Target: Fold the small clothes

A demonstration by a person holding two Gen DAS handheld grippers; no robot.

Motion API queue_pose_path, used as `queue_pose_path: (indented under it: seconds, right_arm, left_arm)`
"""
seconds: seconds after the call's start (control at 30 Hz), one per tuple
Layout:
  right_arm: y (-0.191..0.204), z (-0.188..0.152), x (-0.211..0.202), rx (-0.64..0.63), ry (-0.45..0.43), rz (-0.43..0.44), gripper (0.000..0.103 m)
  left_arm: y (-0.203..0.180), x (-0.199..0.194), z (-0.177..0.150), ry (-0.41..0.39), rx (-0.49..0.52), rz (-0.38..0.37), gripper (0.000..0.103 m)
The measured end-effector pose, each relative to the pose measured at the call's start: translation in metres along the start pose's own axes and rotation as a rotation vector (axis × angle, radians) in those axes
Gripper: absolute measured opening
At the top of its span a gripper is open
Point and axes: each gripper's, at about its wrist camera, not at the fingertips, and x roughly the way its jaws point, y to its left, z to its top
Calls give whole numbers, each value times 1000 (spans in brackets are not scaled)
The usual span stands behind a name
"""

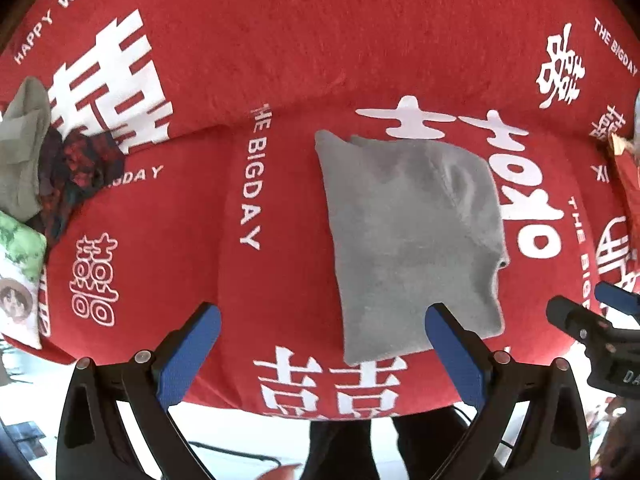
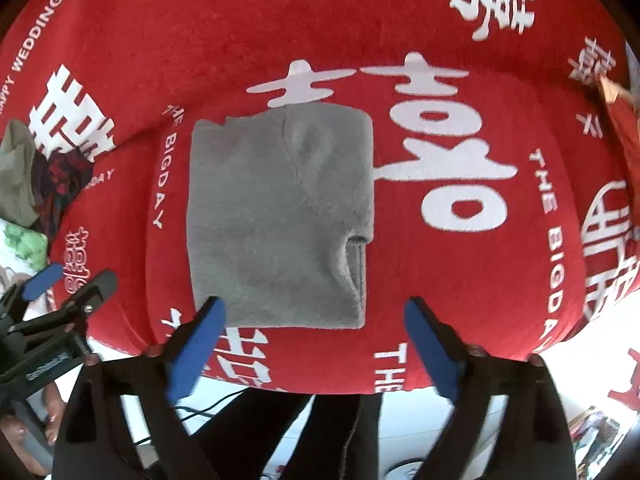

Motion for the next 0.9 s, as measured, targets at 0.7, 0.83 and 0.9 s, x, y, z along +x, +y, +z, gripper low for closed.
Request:
queue_pose_path:
  seconds: [0.7,0.83,0.9]
  right_arm:
    - [12,19,-33,-11,-67,-61,103]
    - [15,20,-39,-19,-79,-73,103]
    - [16,21,-41,-21,-84,-76,103]
  left_arm:
    - [1,-24,11,2,-47,39,102]
    - [1,-28,13,-8,-43,44,102]
    - [0,-29,14,-14,-36,50,102]
